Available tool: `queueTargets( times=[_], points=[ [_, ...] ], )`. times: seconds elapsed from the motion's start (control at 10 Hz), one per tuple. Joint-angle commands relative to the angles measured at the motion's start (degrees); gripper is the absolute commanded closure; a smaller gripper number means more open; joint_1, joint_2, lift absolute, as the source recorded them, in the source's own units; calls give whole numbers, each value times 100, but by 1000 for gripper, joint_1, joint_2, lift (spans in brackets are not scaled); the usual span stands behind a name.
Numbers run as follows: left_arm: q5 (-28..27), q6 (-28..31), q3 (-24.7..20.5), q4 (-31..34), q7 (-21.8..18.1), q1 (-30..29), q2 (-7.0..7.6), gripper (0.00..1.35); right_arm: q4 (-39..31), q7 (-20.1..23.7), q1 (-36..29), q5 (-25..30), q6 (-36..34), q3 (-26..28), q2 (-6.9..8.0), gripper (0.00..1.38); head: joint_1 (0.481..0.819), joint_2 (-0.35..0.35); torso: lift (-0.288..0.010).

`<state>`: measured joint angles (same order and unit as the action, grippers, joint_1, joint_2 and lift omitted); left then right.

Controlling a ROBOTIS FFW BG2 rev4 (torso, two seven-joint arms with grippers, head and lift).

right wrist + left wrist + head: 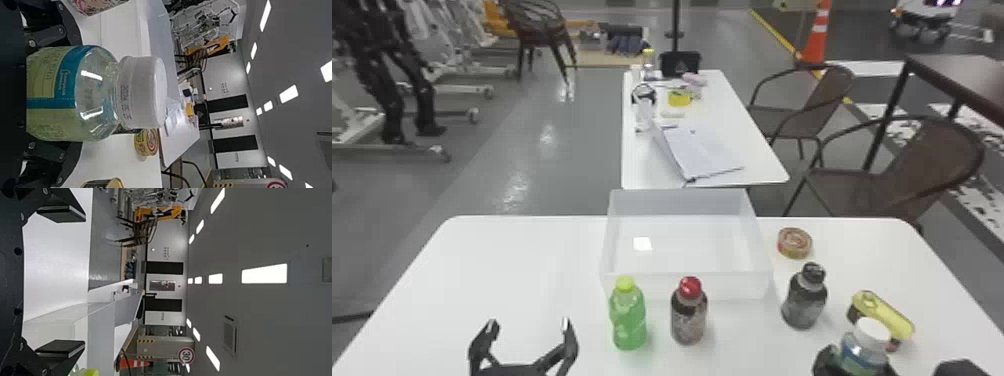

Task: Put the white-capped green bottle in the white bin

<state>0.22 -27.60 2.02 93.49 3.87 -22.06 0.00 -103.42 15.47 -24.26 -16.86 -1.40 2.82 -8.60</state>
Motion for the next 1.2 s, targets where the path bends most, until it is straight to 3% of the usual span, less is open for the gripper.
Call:
queueTargets(
  times=[0.0, 0.6, 1.1],
  points=[
    [4, 0, 0, -6, 0, 9, -15, 167, -82, 0, 27, -37, 34, -1, 8, 849, 549, 0, -100],
    [75, 44, 79, -23, 0, 79, -15, 167, -522, 290, 1152, -186, -440, 8, 8, 849, 549, 0, -100],
    [92, 44, 97, -41, 0, 96, -15, 167, 445, 413, 2321, -142, 25, -370, -1, 849, 549, 0, -100]
  ],
)
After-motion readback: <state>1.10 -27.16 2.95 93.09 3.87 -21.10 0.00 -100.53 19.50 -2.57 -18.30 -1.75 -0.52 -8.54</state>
